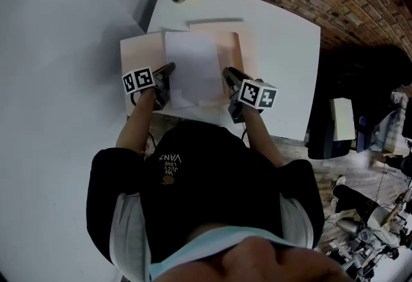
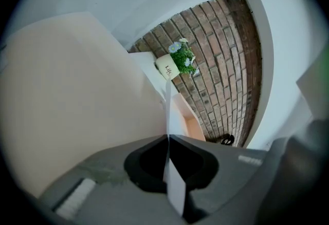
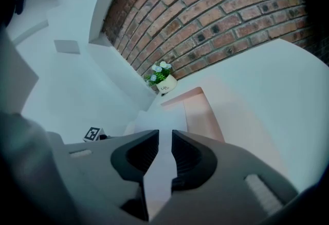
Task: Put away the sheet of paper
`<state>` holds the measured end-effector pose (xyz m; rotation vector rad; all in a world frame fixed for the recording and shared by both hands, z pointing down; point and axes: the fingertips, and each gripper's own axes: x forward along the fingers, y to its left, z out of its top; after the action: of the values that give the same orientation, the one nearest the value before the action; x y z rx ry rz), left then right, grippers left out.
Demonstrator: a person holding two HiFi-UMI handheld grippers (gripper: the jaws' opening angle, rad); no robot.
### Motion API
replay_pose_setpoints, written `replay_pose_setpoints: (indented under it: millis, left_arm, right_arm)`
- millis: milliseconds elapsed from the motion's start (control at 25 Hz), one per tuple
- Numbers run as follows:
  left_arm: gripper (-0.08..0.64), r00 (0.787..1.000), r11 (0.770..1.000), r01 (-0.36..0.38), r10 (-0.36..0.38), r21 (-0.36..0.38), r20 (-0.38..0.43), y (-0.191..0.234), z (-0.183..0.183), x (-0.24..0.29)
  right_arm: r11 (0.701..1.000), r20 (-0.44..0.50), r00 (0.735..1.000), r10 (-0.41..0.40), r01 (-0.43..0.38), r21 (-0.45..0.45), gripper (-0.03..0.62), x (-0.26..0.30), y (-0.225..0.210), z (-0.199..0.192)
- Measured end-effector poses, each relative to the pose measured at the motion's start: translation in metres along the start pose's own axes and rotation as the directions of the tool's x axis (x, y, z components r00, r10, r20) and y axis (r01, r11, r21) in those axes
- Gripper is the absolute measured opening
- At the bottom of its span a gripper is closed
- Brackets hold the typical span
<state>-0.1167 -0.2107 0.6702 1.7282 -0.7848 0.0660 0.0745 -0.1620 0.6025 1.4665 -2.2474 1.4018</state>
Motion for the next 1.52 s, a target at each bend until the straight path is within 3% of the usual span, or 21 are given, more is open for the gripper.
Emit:
replay_pose_setpoints:
  millis: [1520]
  left_arm:
    - [0.000, 0.999, 0.999, -0.008, 0.006, -0.051, -0.041, -0.045, -0.032, 0.071]
  right_arm:
    - [1.000, 0.041, 0.999, 0.005, -0.007, 0.028, 0.077, -0.036, -0.025, 0.007]
